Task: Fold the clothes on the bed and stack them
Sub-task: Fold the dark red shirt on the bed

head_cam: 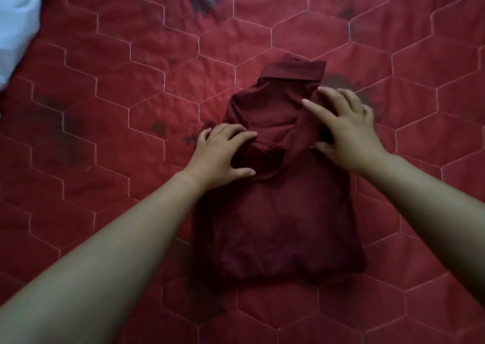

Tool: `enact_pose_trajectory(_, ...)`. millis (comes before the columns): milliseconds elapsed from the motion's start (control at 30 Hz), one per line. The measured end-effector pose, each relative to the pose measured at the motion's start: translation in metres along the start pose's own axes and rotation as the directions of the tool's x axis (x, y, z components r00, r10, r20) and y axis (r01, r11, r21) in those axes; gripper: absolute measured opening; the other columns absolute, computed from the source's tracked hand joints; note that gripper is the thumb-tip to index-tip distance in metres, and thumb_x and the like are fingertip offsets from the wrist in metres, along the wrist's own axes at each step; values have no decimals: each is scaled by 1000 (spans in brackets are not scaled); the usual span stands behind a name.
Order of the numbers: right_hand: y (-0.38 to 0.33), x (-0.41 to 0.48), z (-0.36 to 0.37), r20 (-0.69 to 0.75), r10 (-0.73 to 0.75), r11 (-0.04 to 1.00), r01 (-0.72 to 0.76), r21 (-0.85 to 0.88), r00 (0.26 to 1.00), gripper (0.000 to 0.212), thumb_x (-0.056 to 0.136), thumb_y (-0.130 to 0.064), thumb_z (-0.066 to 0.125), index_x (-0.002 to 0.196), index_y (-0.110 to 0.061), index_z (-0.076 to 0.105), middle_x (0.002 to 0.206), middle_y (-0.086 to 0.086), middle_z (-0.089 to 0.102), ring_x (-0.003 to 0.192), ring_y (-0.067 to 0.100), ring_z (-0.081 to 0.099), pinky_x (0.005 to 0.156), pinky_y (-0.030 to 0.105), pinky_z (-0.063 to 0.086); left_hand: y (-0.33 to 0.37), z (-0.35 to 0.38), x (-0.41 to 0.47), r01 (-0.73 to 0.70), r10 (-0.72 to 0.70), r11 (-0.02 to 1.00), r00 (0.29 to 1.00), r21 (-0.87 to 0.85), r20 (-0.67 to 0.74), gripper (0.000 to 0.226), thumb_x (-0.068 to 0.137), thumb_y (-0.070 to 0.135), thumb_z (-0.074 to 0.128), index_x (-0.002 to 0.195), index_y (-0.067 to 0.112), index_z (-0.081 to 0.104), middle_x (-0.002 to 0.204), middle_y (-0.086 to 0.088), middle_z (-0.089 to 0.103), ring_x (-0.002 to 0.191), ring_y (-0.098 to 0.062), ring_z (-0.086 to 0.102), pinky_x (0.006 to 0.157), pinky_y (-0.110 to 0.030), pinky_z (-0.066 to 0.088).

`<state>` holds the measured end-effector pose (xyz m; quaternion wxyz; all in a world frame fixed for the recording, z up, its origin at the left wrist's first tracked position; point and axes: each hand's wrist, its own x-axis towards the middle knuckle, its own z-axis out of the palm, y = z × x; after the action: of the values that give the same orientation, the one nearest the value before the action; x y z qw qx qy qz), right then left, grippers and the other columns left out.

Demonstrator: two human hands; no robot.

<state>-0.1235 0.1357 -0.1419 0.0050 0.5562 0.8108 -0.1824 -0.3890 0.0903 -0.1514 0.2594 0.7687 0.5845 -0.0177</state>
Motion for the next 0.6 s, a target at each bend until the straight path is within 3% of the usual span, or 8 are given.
enact_pose_trajectory(133,-3,11,4,-28,82,921,-65,384,996,67,73,-13,73,134,-23,48,126,7,53,116,25,49,98,32,39,0,3,-4,26,-40,990,994,-138,-99,65,72,53,68,130,30,49,127,3,48,121,-16,42,104,-43,26)
enact_pose_trajectory(267,-4,22,4,-101,341,761,-212,613,934,30,73,-23,76,101,-27,66,98,-14,63,93,3,58,81,4,36,4,3,-10,78,-159,947,957,-312,-243,52,82,52,57,125,23,54,120,4,51,113,-12,49,100,-49,37)
enact_pose_trajectory(400,0,37,1,-147,463,716,-272,644,874,29,75,-28,75,101,-26,64,95,-17,60,89,1,55,81,9,37,3,-4,-5,144,-271,898,925,-416,-265,60,78,61,47,127,26,49,115,15,50,109,-8,50,100,-50,37)
enact_pose_trajectory(500,1,38,1,-186,448,735,-242,634,875,39,76,-25,74,112,-23,60,102,-17,57,93,-4,49,80,-1,31,-3,-6,1,208,-257,943,951,-258,-174,83,64,72,57,134,30,40,123,10,51,114,-13,46,103,-46,31)
enact_pose_trajectory(600,1,32,5,-187,399,745,-199,637,898,51,78,-21,72,125,-21,53,120,-11,56,107,1,48,95,10,34,-9,-6,6,181,-196,975,974,-132,-110,96,56,70,66,138,30,35,127,6,48,118,-17,45,104,-48,30)
